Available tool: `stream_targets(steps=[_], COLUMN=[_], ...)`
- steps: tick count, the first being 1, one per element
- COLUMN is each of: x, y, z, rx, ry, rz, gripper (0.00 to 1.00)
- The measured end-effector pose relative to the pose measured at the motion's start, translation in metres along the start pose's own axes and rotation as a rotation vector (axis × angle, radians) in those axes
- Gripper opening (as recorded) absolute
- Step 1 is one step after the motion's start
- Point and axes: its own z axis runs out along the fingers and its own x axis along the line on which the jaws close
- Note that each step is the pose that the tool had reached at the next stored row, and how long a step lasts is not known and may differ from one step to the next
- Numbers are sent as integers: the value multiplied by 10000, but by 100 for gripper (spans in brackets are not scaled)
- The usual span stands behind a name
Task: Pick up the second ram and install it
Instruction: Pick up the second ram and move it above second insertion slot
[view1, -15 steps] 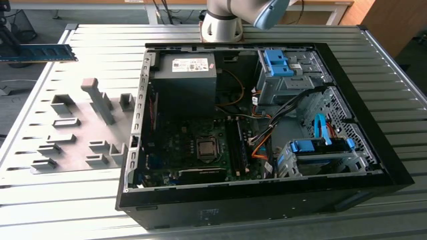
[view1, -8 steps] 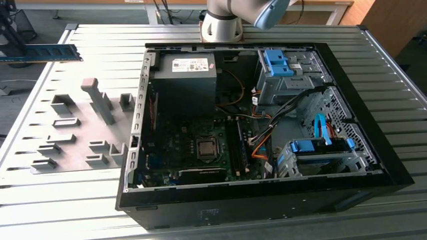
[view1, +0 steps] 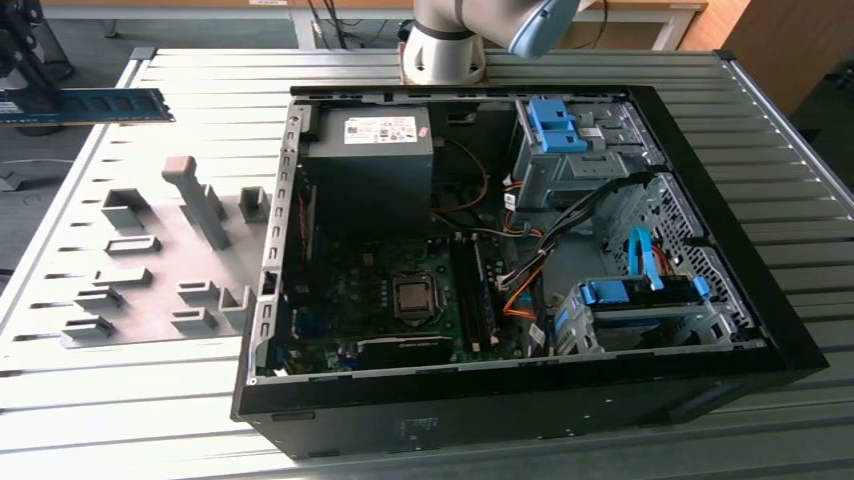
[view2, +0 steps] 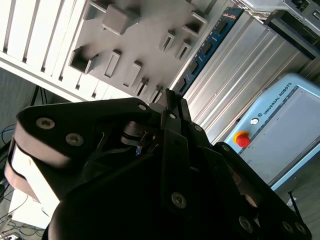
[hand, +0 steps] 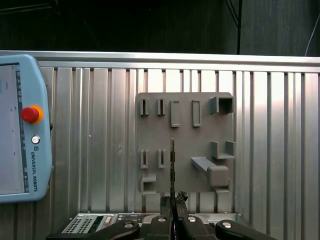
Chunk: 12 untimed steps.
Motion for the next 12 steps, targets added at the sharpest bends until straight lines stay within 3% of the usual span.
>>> stream_targets(steps=[12], x=[0], y=[-62], z=[0], rx=[0], ry=[0], rz=[0], gripper=[14])
